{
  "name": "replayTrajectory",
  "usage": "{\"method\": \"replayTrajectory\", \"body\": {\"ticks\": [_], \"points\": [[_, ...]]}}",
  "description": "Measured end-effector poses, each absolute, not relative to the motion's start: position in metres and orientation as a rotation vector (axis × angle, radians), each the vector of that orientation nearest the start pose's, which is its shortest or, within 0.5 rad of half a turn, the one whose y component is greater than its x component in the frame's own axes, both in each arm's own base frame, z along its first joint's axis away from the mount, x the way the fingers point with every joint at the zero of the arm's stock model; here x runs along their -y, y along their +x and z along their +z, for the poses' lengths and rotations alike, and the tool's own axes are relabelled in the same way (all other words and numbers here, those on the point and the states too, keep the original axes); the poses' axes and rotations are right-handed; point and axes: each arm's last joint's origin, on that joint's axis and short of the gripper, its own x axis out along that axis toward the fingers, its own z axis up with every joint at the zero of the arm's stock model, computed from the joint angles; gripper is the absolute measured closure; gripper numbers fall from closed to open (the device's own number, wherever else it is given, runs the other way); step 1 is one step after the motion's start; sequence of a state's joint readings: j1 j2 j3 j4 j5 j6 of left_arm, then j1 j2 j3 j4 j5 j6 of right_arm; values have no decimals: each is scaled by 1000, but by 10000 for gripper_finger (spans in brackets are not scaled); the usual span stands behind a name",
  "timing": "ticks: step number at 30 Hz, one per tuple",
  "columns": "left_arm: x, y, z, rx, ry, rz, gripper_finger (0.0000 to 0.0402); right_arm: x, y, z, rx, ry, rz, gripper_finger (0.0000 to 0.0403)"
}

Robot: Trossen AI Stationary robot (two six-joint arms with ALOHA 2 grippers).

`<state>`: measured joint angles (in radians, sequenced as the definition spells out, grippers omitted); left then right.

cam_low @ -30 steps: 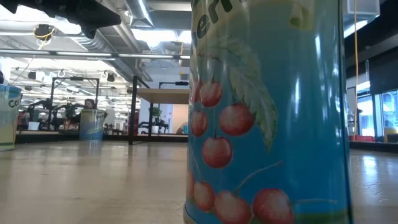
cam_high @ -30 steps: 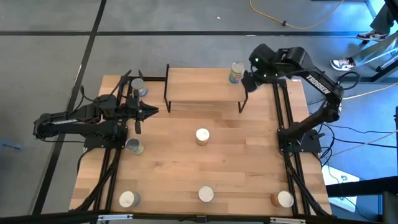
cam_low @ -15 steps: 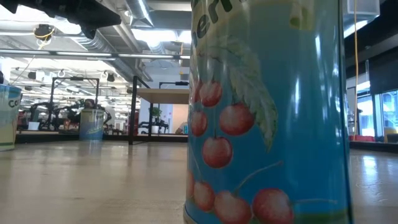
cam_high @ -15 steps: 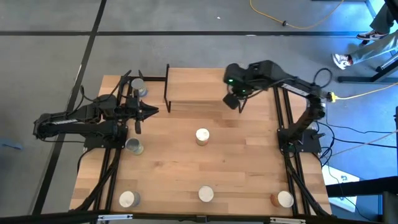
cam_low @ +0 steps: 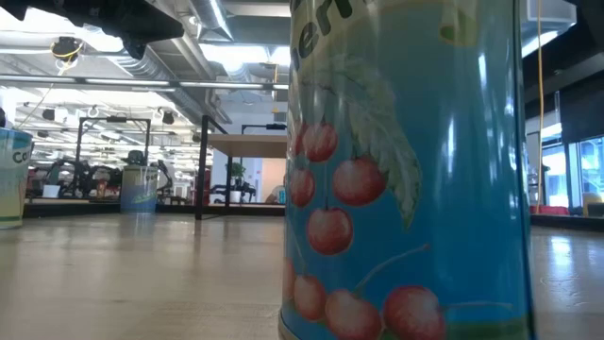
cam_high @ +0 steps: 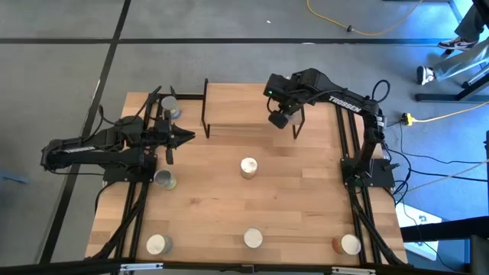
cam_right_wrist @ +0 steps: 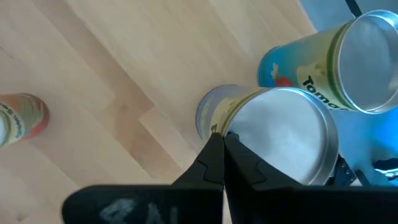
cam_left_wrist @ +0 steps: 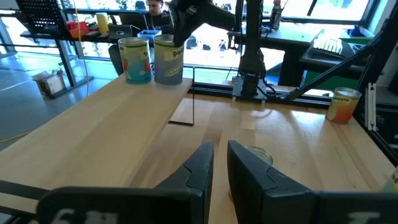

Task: Pick and place cans onto a shelf
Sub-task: Put the right canned peas on the shelf

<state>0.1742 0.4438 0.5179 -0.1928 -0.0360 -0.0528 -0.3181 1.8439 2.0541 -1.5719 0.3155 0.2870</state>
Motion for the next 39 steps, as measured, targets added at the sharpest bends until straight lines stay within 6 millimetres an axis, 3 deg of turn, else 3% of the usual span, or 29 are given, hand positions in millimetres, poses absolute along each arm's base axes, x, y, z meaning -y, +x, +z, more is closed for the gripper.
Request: {"method": "replayTrajectory", "body": {"ticks": [27, 39], "points": [[-21, 115, 283, -113, -60, 214, 360, 135, 315, 369, -1311, 348, -698, 401], [-21, 115, 283, -113, -58, 213, 360, 135, 315, 369, -1312, 347, -701, 354]]}}
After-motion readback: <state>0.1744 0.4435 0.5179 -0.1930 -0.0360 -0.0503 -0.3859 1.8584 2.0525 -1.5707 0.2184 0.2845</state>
